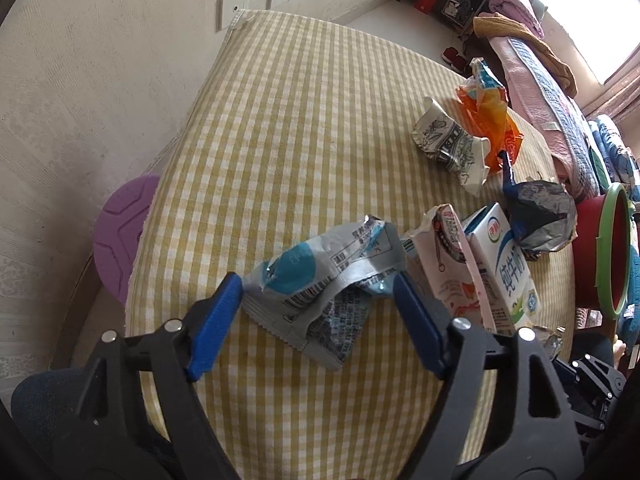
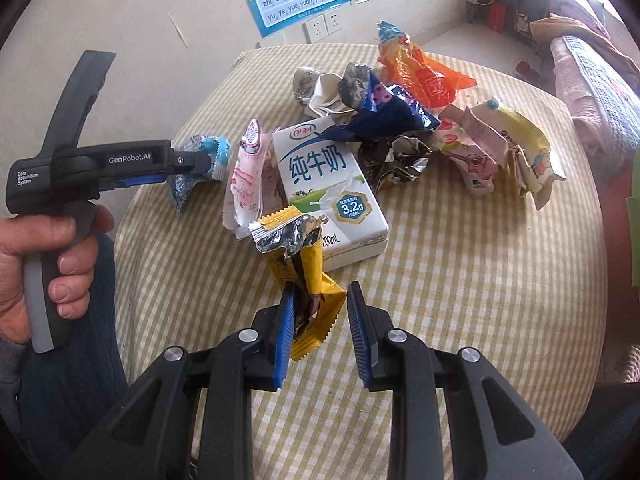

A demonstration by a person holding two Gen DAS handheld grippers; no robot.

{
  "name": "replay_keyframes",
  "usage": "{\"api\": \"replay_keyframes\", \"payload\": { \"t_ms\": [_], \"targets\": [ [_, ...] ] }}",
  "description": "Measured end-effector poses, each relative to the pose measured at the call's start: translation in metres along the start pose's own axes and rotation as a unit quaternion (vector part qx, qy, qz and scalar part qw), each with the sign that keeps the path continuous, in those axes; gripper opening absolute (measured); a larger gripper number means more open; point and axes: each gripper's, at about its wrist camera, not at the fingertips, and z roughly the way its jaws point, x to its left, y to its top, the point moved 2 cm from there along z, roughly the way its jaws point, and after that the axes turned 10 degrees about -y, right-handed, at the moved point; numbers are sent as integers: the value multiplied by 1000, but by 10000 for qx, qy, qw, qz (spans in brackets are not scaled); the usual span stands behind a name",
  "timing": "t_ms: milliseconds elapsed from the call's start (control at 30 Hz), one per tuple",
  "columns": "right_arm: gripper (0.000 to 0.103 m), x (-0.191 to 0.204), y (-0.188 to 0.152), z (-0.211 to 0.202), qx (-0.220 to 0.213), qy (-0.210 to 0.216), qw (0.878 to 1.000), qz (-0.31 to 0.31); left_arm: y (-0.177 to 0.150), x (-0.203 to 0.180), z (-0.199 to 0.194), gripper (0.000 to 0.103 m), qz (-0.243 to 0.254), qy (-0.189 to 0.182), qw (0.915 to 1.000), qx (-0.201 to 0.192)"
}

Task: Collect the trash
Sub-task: 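Grasp the yellow candy wrapper with the right tool while the left tool grasps the blue-white foil packet, then carry the yellow wrapper and foil packet over the red bucket with both tools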

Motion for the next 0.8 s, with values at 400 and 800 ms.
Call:
{"api": "replay_keyframes", "payload": {
  "t_ms": [400, 800],
  "targets": [
    [26, -9, 2, -9, -27, 42, 9999, 145, -4, -8, -15, 29, 73, -189, 9996, -195],
    [26, -12, -7, -35, -290, -24, 9995, 147, -33, -28, -45, 27, 253, -239, 9989, -316]
  ]
}}
